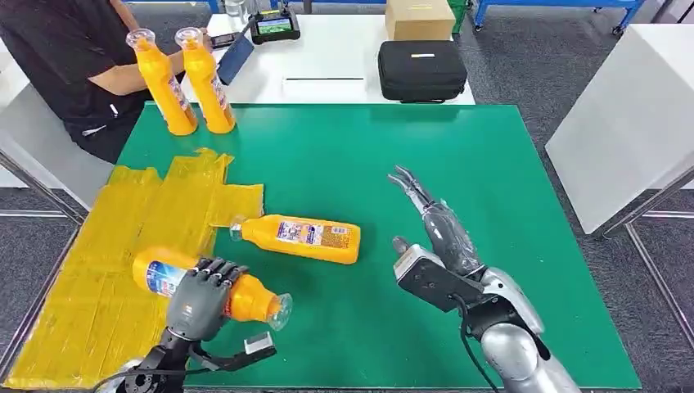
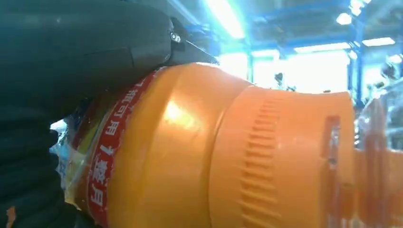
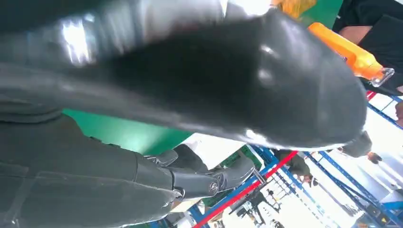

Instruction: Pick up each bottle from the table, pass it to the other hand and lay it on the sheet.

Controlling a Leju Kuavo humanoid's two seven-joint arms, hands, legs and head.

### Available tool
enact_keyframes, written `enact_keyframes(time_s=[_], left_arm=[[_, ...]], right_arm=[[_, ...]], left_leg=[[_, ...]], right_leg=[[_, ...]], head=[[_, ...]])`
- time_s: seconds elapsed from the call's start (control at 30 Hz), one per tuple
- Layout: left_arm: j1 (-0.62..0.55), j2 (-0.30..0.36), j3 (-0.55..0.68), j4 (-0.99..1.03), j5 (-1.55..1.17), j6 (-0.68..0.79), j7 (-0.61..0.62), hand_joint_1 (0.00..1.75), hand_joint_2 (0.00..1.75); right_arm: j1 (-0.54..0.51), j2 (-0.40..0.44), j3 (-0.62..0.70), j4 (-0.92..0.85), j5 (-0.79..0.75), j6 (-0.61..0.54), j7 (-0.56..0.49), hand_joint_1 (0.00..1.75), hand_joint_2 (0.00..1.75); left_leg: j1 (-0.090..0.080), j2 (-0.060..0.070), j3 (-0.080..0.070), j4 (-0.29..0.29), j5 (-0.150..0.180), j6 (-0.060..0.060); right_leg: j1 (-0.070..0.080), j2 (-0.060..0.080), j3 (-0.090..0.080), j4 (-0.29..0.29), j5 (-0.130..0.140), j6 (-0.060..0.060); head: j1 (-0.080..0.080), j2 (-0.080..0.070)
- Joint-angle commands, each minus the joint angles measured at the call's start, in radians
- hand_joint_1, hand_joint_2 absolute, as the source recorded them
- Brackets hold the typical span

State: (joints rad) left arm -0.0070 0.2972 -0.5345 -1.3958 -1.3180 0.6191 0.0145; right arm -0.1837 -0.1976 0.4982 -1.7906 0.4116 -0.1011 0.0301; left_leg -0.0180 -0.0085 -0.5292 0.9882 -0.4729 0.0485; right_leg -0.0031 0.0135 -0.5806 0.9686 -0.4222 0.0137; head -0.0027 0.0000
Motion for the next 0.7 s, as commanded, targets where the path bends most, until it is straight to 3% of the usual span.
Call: enact_keyframes(time_s=[0.03,0.13,0.5,0.53,0.6,0.63,0.7], left_arm=[[-0.068,0.049,-0.108,0.12,0.0,0.003,0.009,1.75,1.75],[-0.083,0.047,-0.158,0.199,-0.019,-0.098,0.045,1.75,1.75],[-0.175,0.007,-0.207,0.447,0.007,-0.151,0.098,1.75,1.75],[-0.192,-0.007,-0.194,0.478,0.011,-0.165,0.118,0.0,1.75],[-0.219,-0.026,-0.178,0.516,-0.001,-0.178,0.158,0.0,1.75],[-0.228,-0.036,-0.165,0.536,0.01,-0.192,0.172,0.0,0.0],[-0.234,-0.038,-0.142,0.537,0.026,-0.214,0.197,0.0,0.0]], right_arm=[[-0.02,-0.017,0.006,0.018,-0.006,0.003,0.0,0.0,0.0],[-0.024,-0.015,0.006,0.025,-0.012,0.01,0.005,0.0,0.0],[0.019,-0.029,-0.023,0.014,-0.002,0.004,0.019,0.0,0.0],[0.029,-0.028,-0.03,0.005,0.003,0.001,0.025,0.0,0.0],[0.049,-0.025,-0.043,-0.008,0.017,0.0,0.037,0.0,0.0],[0.06,-0.017,-0.054,-0.014,0.026,0.004,0.044,0.0,0.0],[0.076,-0.003,-0.07,-0.024,0.042,0.022,0.055,0.0,0.0]], left_leg=[[0.002,0.0,0.004,-0.001,-0.001,-0.005],[0.002,0.001,0.003,-0.001,-0.001,-0.005],[0.0,-0.007,0.005,-0.002,0.001,-0.004],[0.0,-0.011,0.005,-0.002,0.002,-0.004],[0.001,-0.014,0.005,-0.002,0.003,-0.003],[0.001,-0.014,0.005,-0.002,0.005,-0.005],[0.0,-0.013,0.006,-0.002,0.005,-0.004]], right_leg=[[0.002,-0.002,0.005,-0.001,-0.001,0.0],[0.001,-0.001,0.004,-0.001,-0.001,0.0],[0.0,-0.007,0.007,-0.002,0.0,0.0],[0.0,-0.011,0.009,-0.003,0.0,0.0],[0.001,-0.014,0.009,-0.003,0.0,0.001],[0.001,-0.014,0.009,-0.004,0.001,0.001],[0.0,-0.013,0.011,-0.004,0.001,0.001]], head=[[0.0,0.0],[0.0,0.0],[-0.001,0.0],[0.0,0.0],[0.0,0.0],[-0.001,0.0],[0.0,0.0]])
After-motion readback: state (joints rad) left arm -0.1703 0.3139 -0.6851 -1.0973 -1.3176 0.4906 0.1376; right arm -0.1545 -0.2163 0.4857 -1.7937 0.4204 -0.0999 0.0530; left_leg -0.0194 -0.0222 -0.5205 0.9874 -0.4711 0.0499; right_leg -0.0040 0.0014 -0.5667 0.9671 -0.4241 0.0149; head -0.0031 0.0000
